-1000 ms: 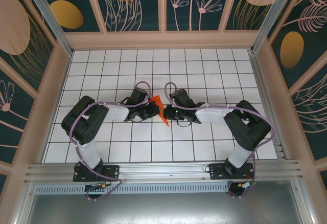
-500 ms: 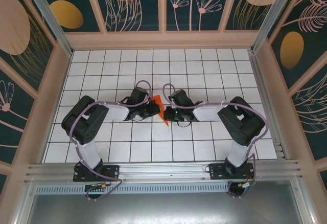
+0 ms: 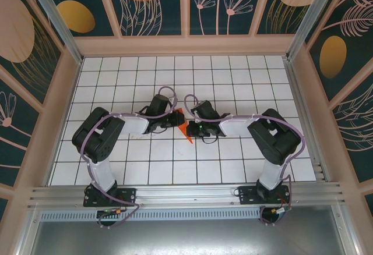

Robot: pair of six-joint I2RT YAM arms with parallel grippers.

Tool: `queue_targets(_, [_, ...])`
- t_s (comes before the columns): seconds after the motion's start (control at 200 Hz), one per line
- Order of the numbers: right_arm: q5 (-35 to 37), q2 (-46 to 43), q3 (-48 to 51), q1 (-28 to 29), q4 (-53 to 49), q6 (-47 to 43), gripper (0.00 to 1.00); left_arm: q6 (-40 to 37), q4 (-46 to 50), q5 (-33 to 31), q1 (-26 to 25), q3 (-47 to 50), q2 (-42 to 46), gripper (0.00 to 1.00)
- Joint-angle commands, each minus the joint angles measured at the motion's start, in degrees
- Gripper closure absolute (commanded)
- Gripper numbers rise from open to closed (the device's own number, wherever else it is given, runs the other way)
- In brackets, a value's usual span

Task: Fold a paper plane with a square sheet of paper (pick it up from the middle)
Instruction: Fold the wing for the fifth time at the center of the table.

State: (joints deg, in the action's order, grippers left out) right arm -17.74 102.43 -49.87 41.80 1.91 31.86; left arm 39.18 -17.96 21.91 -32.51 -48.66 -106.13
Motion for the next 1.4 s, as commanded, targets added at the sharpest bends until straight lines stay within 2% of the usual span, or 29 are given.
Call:
queue_targets(0.0, [2.38,2.92,0.84,-0.67,-6.39,-0.48,1.00,-2.06,1.30,-0.81,0.62,-0.29,-1.19,0.86])
queue_targets(0.305, [3.53,4.05,2.37,-1.24,-7.64,-0.48,1.00,-3.82,2.12,-3.07,3.35,-0.93,-3.78,0.86])
queue_targets(0.49, [3.68,4.88,2.55,-1.61,-9.97,-1.05,1.00,-5.39,3.01,-3.65,7.73,-1.66,-4.45,0.86])
queue_targets(0.871, [3.76,5.70,2.97,-2.33,-10.83,-1.18,1.00,-7.12,8.42,-6.20,15.29,-10.61,-9.86,0.86])
queue_targets(1.141, [2.71,5.29,2.06,-2.47,-9.94,-1.09,1.00,-6.41,7.70,-7.32,17.51,-12.17,-6.05,0.86])
queue_targets(1.226, [2.53,5.00,1.86,-2.51,-9.59,-0.88,1.00,-5.19,5.06,-5.47,17.54,-10.29,-1.92,0.87])
queue_targets(1.396, [2.05,4.57,2.17,-2.60,-8.74,0.02,1.00,1.32,-4.48,3.60,15.84,-1.53,2.91,0.94])
